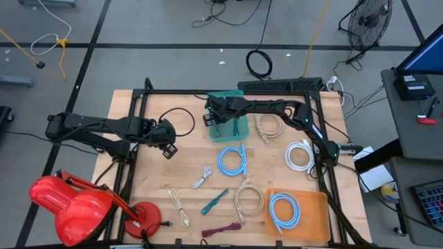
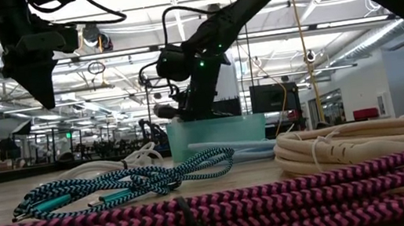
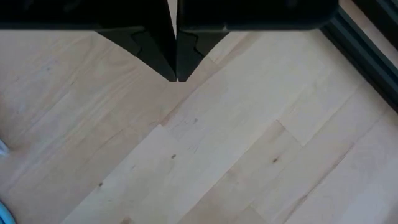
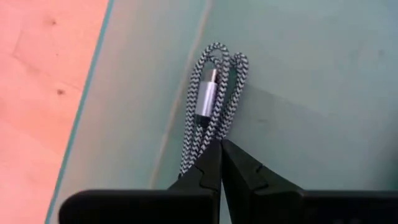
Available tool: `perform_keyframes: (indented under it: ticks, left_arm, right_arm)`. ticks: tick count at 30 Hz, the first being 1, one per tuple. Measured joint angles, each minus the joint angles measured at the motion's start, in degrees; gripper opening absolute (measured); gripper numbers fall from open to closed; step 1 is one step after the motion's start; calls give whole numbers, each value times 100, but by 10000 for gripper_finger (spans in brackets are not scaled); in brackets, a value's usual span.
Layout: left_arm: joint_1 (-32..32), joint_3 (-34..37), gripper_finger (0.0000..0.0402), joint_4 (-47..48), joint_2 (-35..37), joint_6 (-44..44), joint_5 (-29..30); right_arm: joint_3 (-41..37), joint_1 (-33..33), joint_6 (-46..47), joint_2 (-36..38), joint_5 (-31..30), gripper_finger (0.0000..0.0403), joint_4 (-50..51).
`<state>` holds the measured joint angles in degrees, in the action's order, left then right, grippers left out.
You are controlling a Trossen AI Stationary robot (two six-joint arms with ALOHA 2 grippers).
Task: Pick & Place USB Port
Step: Put the black charger cable into the blue bin, then put the pink charger cable into the blue bin
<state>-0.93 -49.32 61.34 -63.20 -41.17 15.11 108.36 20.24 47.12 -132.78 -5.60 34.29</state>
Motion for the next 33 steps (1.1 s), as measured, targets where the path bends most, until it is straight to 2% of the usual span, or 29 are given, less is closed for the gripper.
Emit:
perform_keyframes:
  ticks: [7,18,33]
  left_arm:
    - [0,0,4,-1,0,4,0]
    - [0,0,4,-70,0,4,0]
    - [0,0,6,-162,0,-138,-194]
  right_arm:
    - [-10,-20,12,64,109,0,-69]
    - [-9,-168,17,848,-213,0,-60]
    - [-4,-955,21,1524,-173,0,269]
